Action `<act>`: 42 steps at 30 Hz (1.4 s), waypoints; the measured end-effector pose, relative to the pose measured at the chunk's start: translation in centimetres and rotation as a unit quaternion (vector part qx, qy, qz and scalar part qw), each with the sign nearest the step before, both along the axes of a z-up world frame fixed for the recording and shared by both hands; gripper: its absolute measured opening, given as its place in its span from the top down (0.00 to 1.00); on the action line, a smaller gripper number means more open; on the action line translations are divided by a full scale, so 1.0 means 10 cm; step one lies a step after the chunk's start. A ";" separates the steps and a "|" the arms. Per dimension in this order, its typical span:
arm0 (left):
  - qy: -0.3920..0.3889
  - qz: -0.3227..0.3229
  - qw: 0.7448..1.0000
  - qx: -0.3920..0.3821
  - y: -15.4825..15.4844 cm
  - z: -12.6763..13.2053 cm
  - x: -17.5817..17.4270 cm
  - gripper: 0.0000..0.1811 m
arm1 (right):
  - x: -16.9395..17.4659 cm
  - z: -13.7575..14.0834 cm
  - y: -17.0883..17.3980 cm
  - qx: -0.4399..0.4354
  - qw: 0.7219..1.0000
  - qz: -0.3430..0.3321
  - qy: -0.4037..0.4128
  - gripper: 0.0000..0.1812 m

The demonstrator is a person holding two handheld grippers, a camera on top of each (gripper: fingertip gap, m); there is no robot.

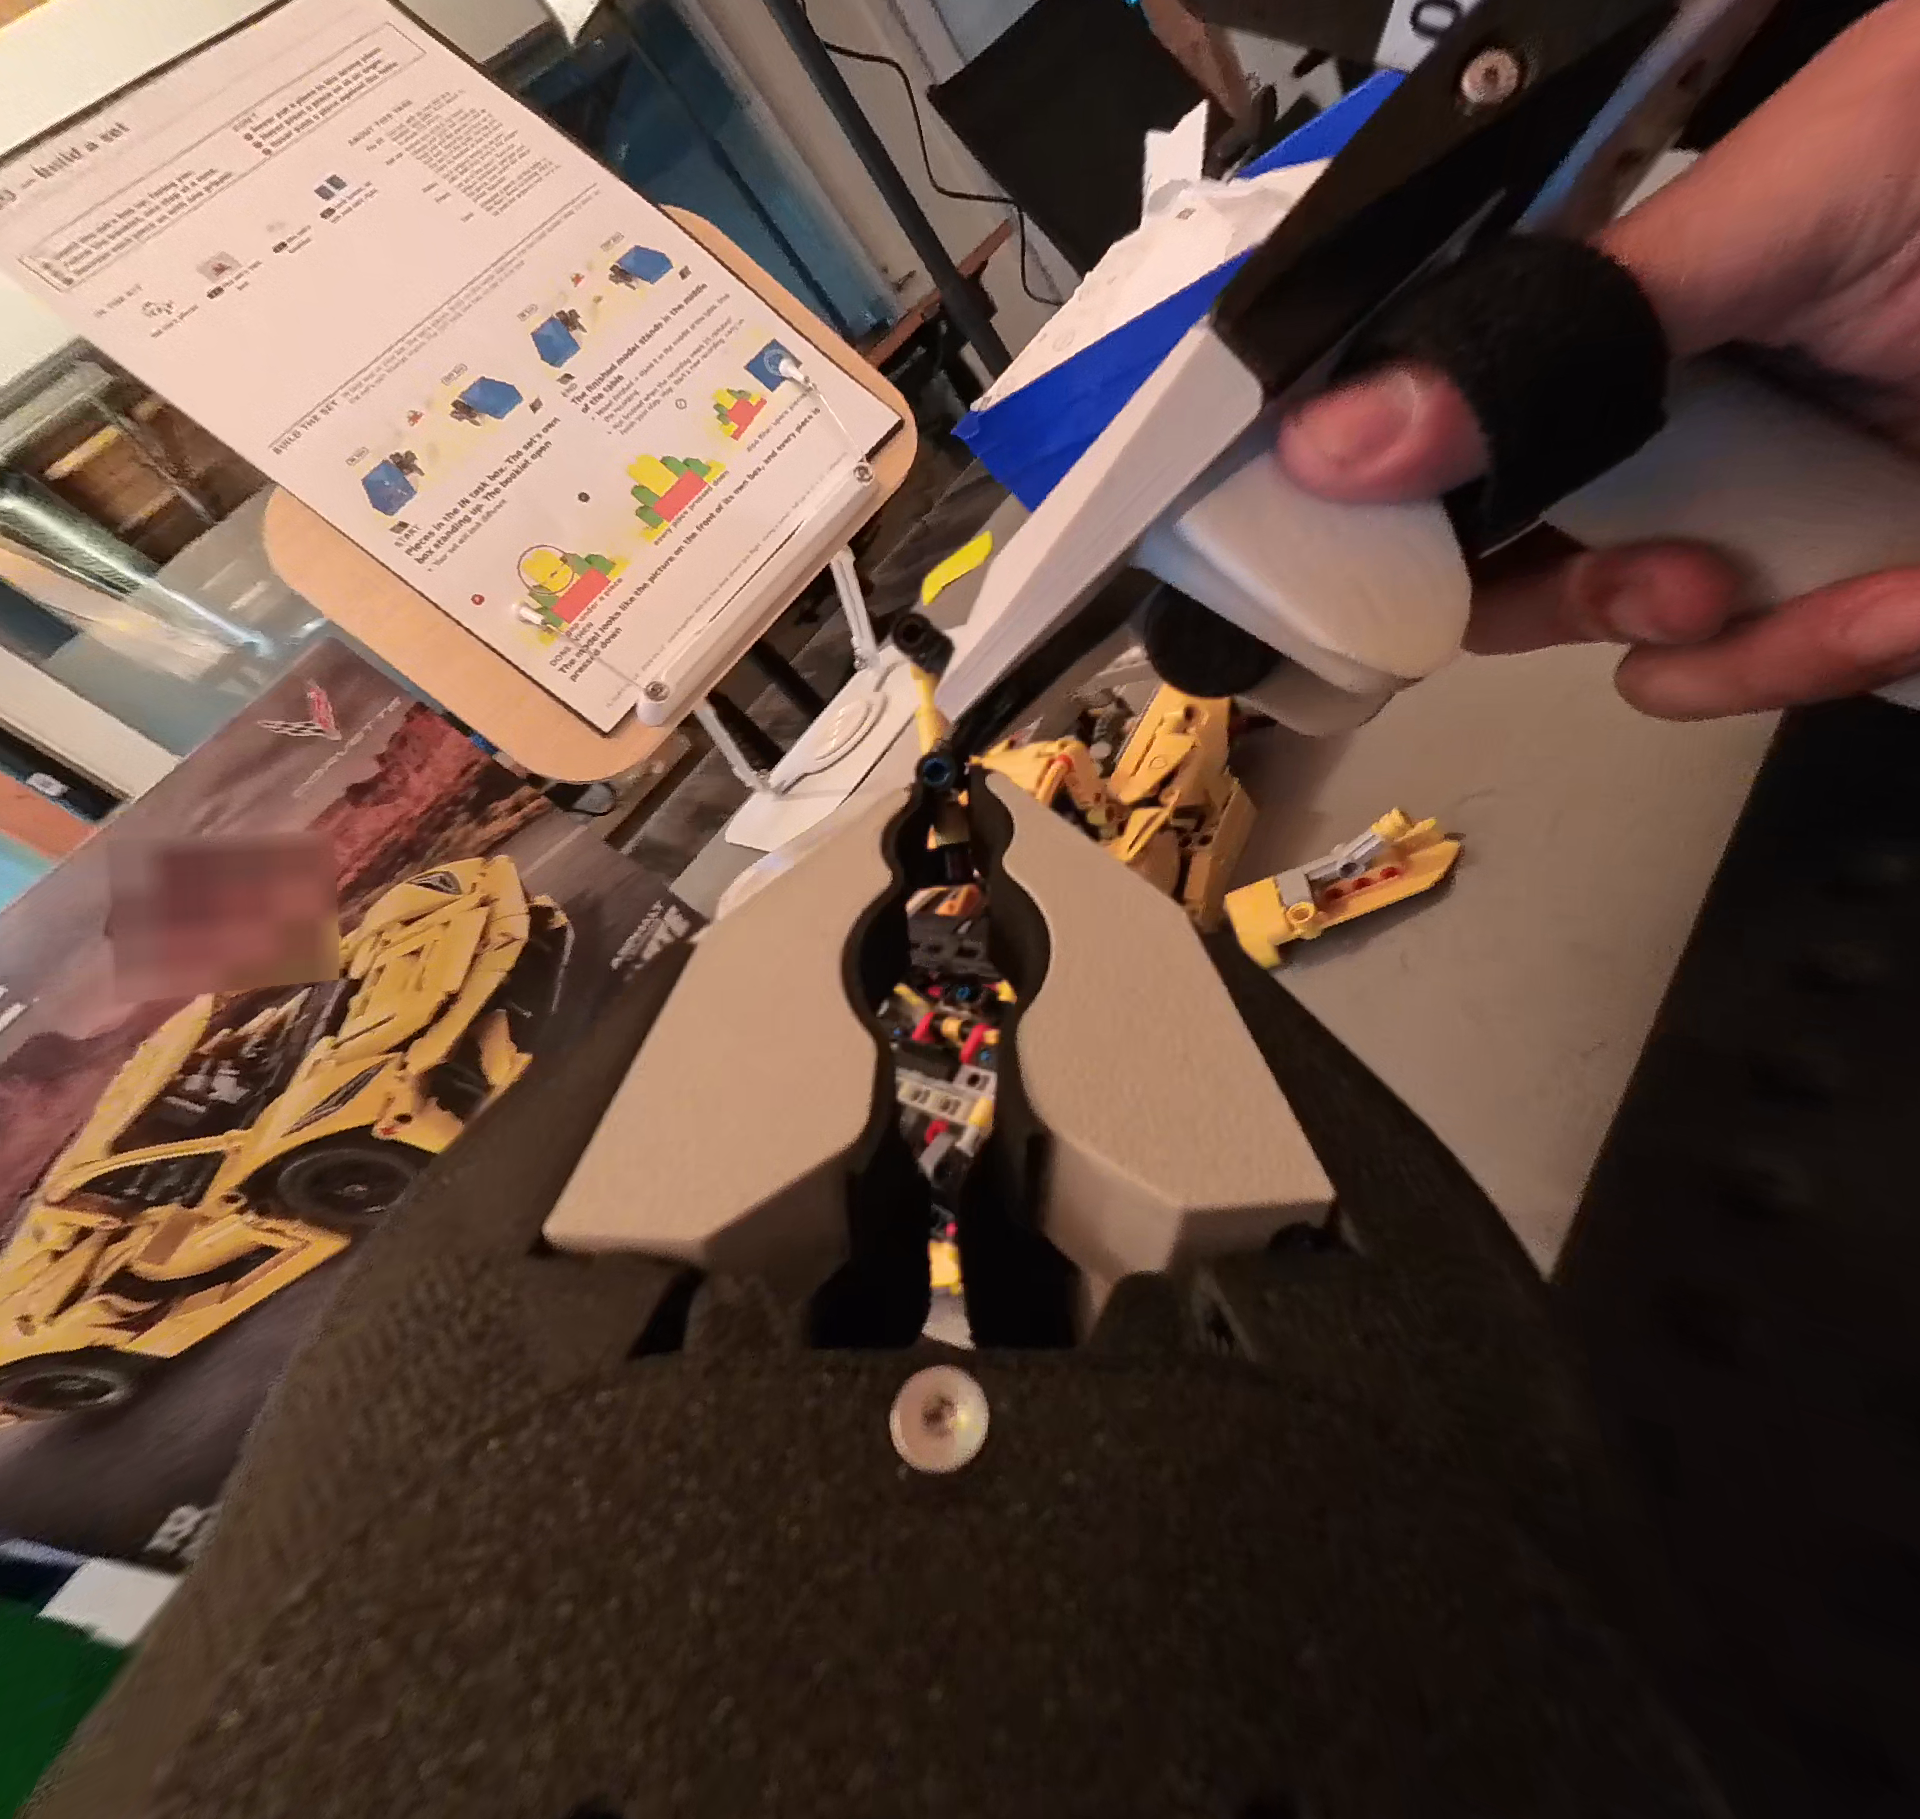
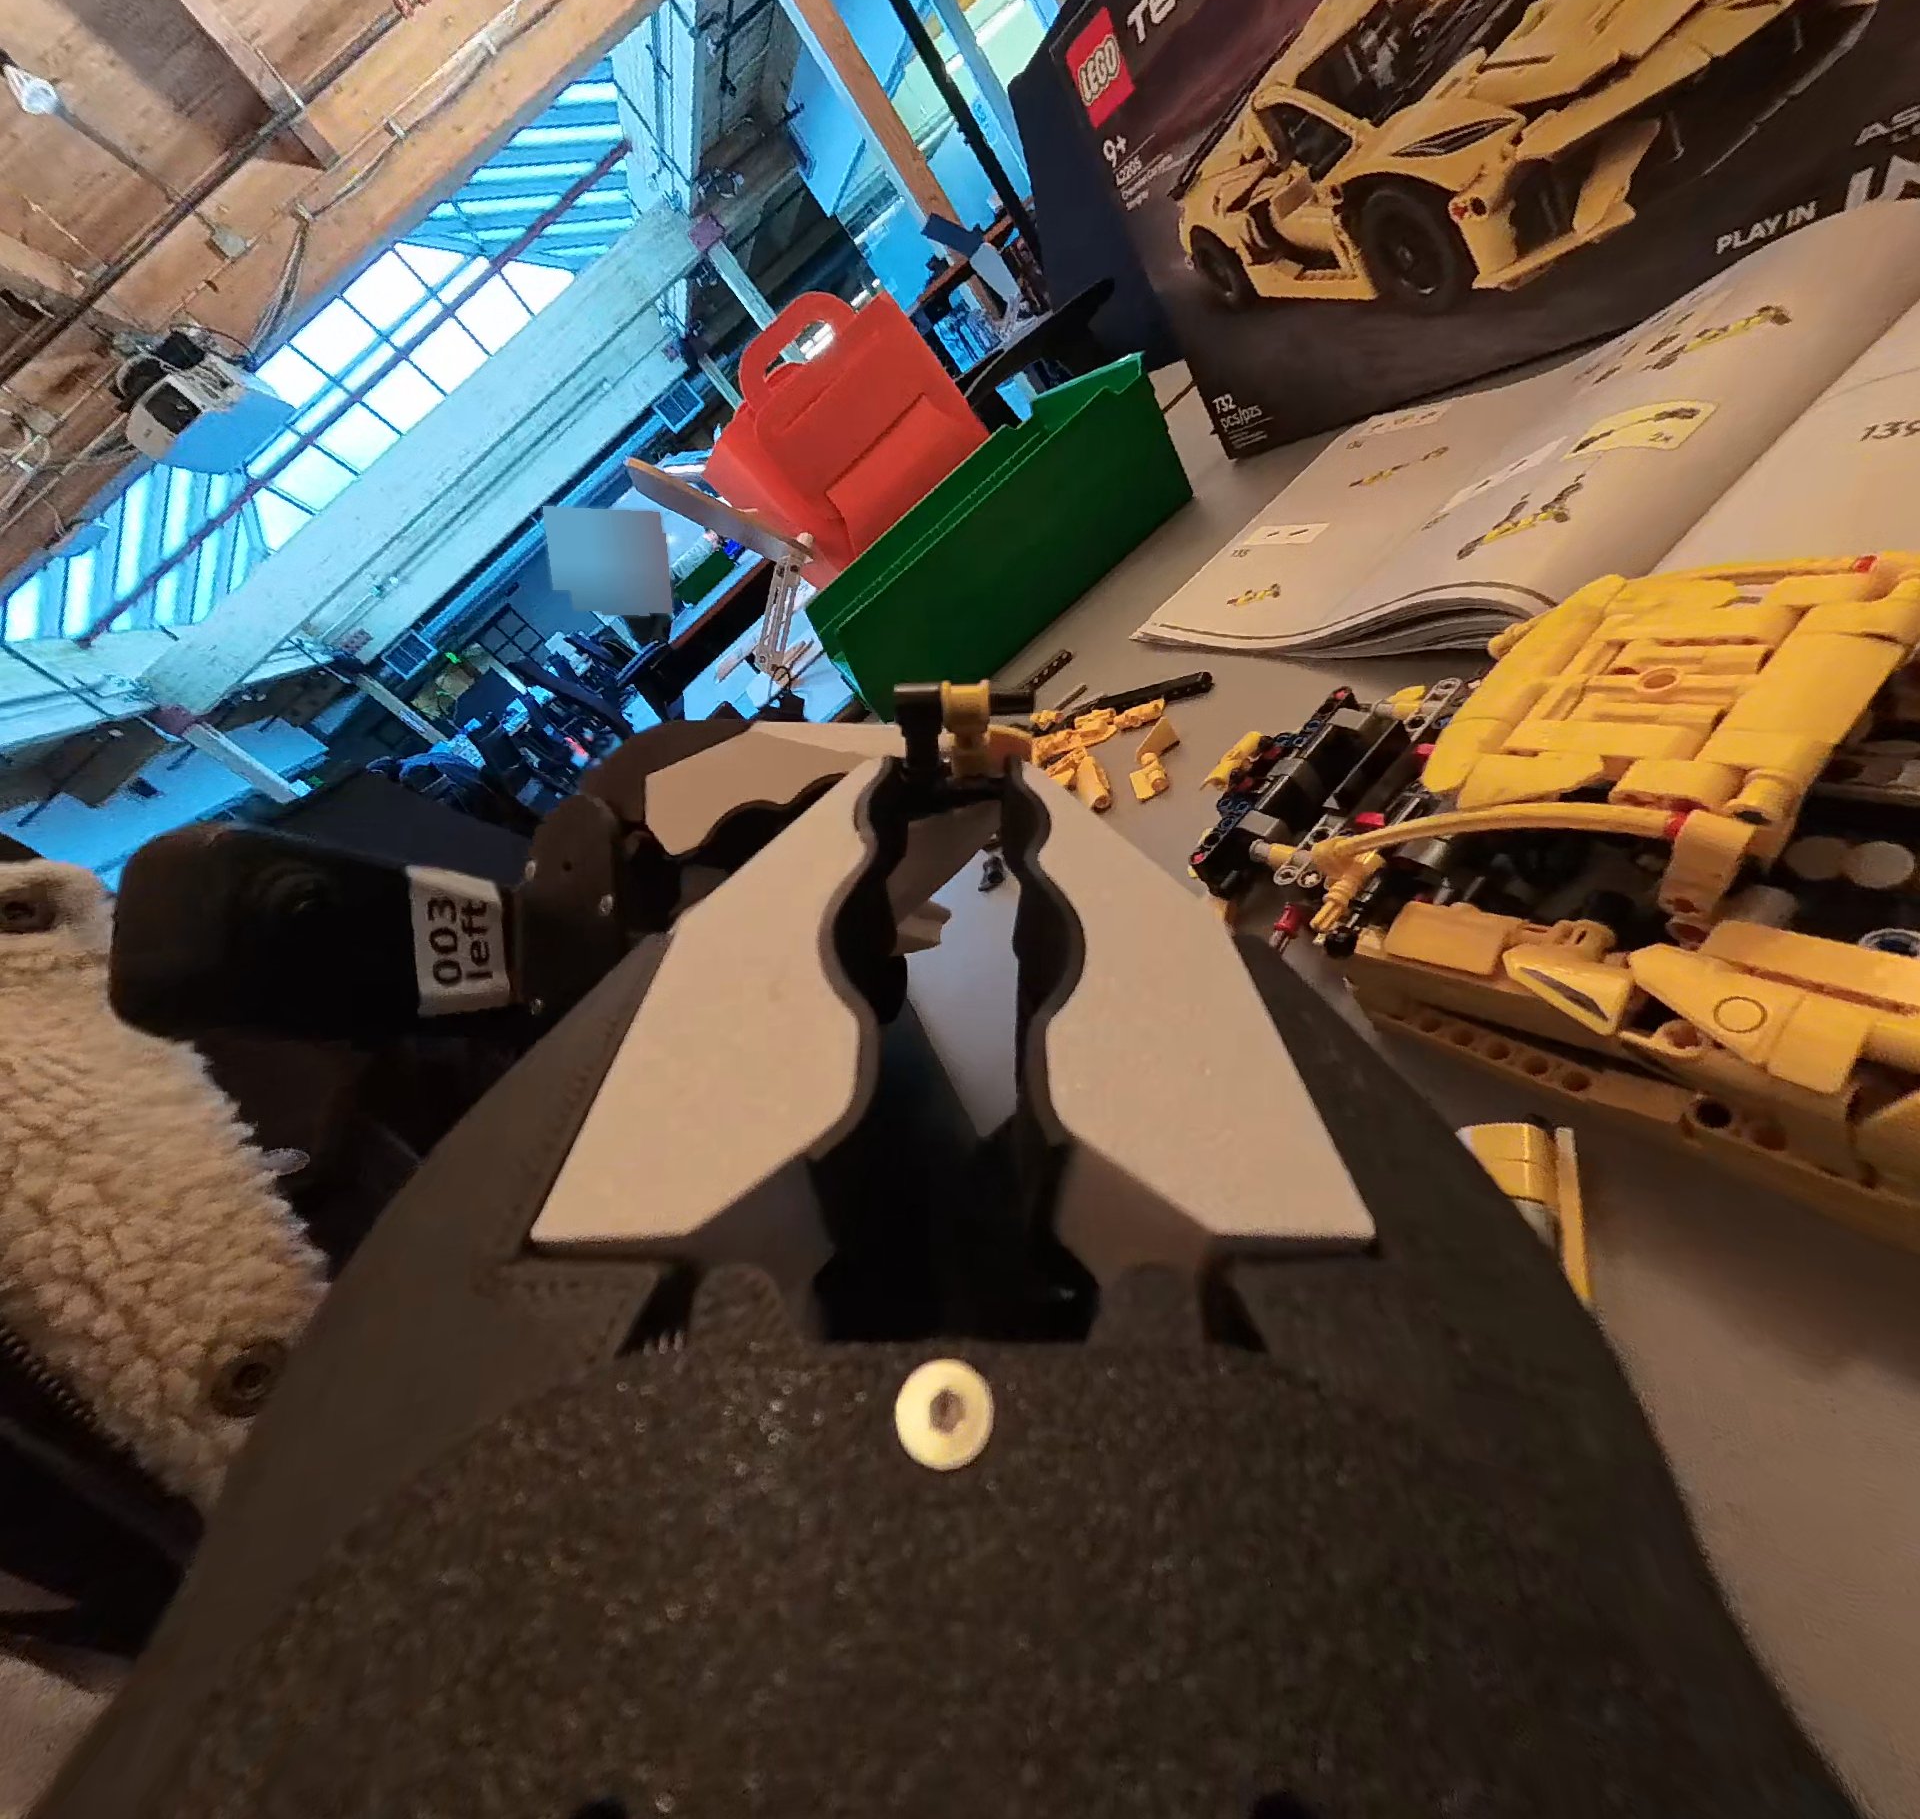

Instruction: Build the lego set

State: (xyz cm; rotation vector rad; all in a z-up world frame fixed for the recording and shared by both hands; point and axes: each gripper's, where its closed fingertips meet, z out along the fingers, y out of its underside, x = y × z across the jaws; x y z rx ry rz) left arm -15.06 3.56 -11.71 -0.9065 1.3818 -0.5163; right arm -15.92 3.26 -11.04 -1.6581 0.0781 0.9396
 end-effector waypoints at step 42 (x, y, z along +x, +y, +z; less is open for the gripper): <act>-0.002 -0.351 0.527 -0.774 -0.18 0.11 -0.10 0.96 | 0.09 0.08 0.02 0.097 0.991 0.062 -0.067 0.97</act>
